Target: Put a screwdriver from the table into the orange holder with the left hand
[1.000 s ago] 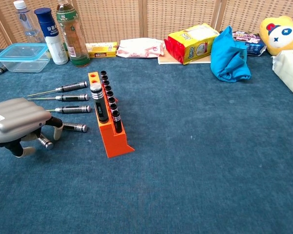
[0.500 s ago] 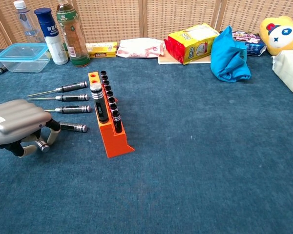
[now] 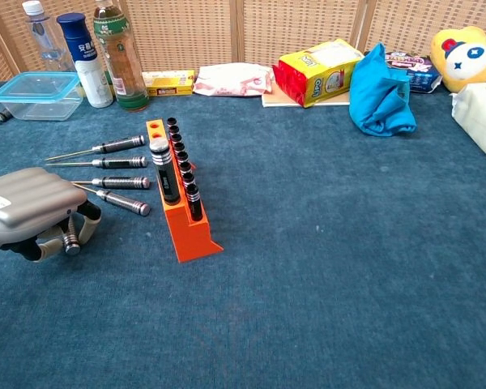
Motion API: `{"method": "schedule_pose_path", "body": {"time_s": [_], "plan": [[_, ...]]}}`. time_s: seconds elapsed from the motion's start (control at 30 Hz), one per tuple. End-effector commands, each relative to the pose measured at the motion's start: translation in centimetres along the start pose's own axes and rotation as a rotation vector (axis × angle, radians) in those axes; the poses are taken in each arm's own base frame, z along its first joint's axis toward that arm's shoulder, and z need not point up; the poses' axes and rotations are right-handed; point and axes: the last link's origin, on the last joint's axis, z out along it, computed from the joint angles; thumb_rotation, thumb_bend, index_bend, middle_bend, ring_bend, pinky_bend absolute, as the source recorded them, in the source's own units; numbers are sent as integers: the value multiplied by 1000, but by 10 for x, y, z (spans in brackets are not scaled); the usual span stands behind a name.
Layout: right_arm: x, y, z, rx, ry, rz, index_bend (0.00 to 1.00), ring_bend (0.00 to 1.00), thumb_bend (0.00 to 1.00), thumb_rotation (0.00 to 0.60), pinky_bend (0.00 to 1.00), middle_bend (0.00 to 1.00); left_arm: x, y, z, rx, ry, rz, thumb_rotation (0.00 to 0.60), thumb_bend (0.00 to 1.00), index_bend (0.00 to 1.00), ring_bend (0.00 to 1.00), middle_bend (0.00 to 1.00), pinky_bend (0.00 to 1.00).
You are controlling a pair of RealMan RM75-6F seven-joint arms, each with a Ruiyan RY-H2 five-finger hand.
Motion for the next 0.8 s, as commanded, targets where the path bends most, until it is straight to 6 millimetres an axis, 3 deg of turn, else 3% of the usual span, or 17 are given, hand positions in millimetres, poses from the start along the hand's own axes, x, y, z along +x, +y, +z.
{"method": "schedule_pose_path", "body": {"time_s": [0.03,0.53,0.8], "plan": [[0,0,0,0,0,1,126,53,93,600,6,42,1,0,-1,0,2,-3,600,431,578,1000,1000,970],[-3,-2,0,2,-10,-7,126,54,93,600,6,43,41,-24,-33,11,108,-97,600,431,591,1000,1000,970],[-5,-2,0,0,-15,-13,126,54,94,600,6,43,52,-41,-40,25,138,-116,600,432,591,1000,1000,970]]}}
